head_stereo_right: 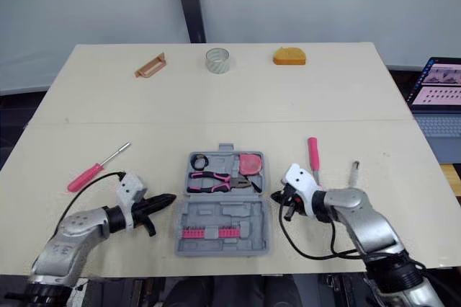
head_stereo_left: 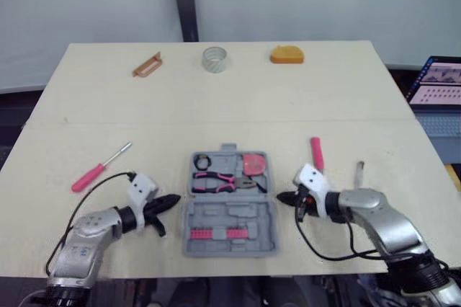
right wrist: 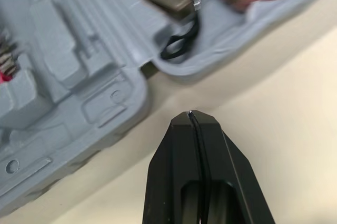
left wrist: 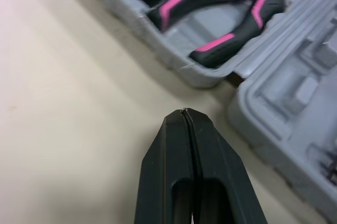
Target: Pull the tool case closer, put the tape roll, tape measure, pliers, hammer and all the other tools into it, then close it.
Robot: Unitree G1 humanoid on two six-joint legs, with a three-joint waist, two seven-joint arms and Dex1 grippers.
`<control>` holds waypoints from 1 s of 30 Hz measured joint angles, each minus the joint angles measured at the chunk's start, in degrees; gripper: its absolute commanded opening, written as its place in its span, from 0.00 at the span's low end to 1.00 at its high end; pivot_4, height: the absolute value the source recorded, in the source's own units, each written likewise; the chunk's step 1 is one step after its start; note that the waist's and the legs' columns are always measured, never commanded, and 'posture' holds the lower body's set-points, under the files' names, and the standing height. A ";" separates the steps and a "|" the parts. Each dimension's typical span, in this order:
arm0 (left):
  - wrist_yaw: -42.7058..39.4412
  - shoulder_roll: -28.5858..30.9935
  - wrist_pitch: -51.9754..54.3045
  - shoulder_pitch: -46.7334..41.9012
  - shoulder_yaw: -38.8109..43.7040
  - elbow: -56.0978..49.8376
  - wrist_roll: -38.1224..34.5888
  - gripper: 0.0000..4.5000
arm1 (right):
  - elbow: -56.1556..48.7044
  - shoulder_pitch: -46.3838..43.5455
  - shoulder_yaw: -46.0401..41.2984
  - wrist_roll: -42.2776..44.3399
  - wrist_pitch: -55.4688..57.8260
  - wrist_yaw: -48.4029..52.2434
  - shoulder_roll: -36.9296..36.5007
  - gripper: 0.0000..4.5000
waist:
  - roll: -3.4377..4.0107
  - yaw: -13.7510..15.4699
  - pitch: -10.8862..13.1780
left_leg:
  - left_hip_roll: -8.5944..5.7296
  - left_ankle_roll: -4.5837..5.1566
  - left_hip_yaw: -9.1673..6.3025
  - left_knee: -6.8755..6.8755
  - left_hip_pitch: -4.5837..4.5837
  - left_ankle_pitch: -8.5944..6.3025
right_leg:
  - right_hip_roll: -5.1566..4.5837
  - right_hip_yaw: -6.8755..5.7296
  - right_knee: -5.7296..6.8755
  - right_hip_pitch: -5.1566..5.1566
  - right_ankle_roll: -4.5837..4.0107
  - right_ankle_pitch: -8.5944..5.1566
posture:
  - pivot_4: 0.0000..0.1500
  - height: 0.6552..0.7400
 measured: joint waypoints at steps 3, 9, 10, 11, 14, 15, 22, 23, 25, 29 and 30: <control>-0.32 2.62 1.36 1.50 4.95 -1.56 -2.30 0.12 | -1.60 1.30 -5.61 4.09 0.19 1.49 -1.58 0.12 | 0.00 0.01 0.00 | -0.01 0.00 0.01 0.00 0.00 0.00 | -0.02 0.01 -0.01 0.02 0.00 0.00 | 1.00 1.00; -3.55 9.43 5.53 8.29 16.87 -3.23 -7.41 0.73 | -0.71 6.78 -19.49 13.52 5.08 8.07 -10.60 0.75 | 0.01 0.11 0.01 | -0.01 0.03 0.02 -0.04 -0.05 -0.02 | -0.01 -0.01 -0.12 0.04 0.00 0.00 | 1.00 1.00; -3.70 9.98 5.79 8.98 18.88 -3.12 -7.88 0.84 | 0.49 7.48 -21.39 14.21 5.21 8.90 -11.56 0.85 | 0.01 0.13 0.01 | -0.01 0.04 0.02 -0.03 -0.03 -0.02 | -0.01 -0.01 -0.12 0.06 0.00 0.00 | 1.00 1.00; -3.88 10.62 5.99 9.72 21.27 -2.51 -8.50 0.95 | 2.37 8.66 -23.84 15.23 5.07 10.20 -12.87 0.97 | 0.01 0.17 0.01 | -0.02 0.04 0.04 -0.01 -0.02 -0.02 | -0.02 0.00 -0.10 0.08 0.00 0.00 | 1.00 1.00; -4.06 12.26 5.68 12.12 27.69 1.74 -8.75 0.98 | 8.62 11.46 -28.83 15.06 3.63 11.99 -16.08 0.99 | 0.01 0.06 0.01 | -0.01 0.08 0.11 -0.06 0.02 -0.04 | 0.00 0.02 -0.12 0.09 0.00 0.00 | 1.00 1.00; -4.19 12.43 5.07 12.50 29.16 3.64 -8.74 0.98 | 10.69 12.15 -29.91 14.79 2.51 12.53 -16.62 0.99 | 0.01 0.01 0.01 | -0.01 0.08 0.14 -0.07 0.04 -0.05 | 0.00 0.04 -0.12 0.09 0.00 0.00 | 1.00 1.00; -3.05 12.74 0.21 12.56 35.05 14.74 -8.26 0.98 | 26.22 12.58 -31.33 11.19 -5.89 13.29 -17.16 0.99 | 0.02 -0.16 0.02 | 0.00 0.12 0.23 -0.08 0.07 -0.06 | -0.01 0.13 -0.11 0.06 0.00 0.00 | 1.00 1.00; -2.78 12.74 -0.22 12.58 35.37 15.16 -8.07 0.98 | 27.35 12.43 -31.31 10.84 -6.53 13.23 -17.16 0.99 | 0.02 -0.17 0.03 | 0.00 0.11 0.22 -0.08 0.07 -0.06 | -0.01 0.12 -0.11 0.05 0.00 0.00 | 1.00 1.00; -2.04 12.74 -0.96 12.47 35.62 15.83 -7.97 0.98 | 29.29 11.62 -31.28 10.08 -7.96 13.13 -17.16 0.99 | 0.02 -0.16 0.02 | 0.00 0.11 0.23 -0.08 0.08 -0.06 | -0.01 0.13 -0.11 0.05 0.00 0.00 | 1.00 1.00; -0.91 12.58 -1.45 12.42 35.63 16.06 -7.99 0.98 | 30.67 10.54 -31.10 9.33 -9.81 13.04 -17.12 0.99 | 0.02 -0.16 0.02 | 0.01 0.10 0.22 -0.08 0.08 -0.07 | -0.02 0.13 -0.11 0.05 0.00 0.00 | 1.00 1.00; -0.67 12.29 -1.54 12.65 35.64 16.05 -8.01 0.98 | 30.78 10.31 -31.02 9.17 -10.02 13.01 -17.03 0.99 | 0.02 -0.16 0.02 | 0.01 0.10 0.22 -0.08 0.07 -0.07 | -0.02 0.13 -0.12 0.05 0.00 0.00 | 1.00 1.00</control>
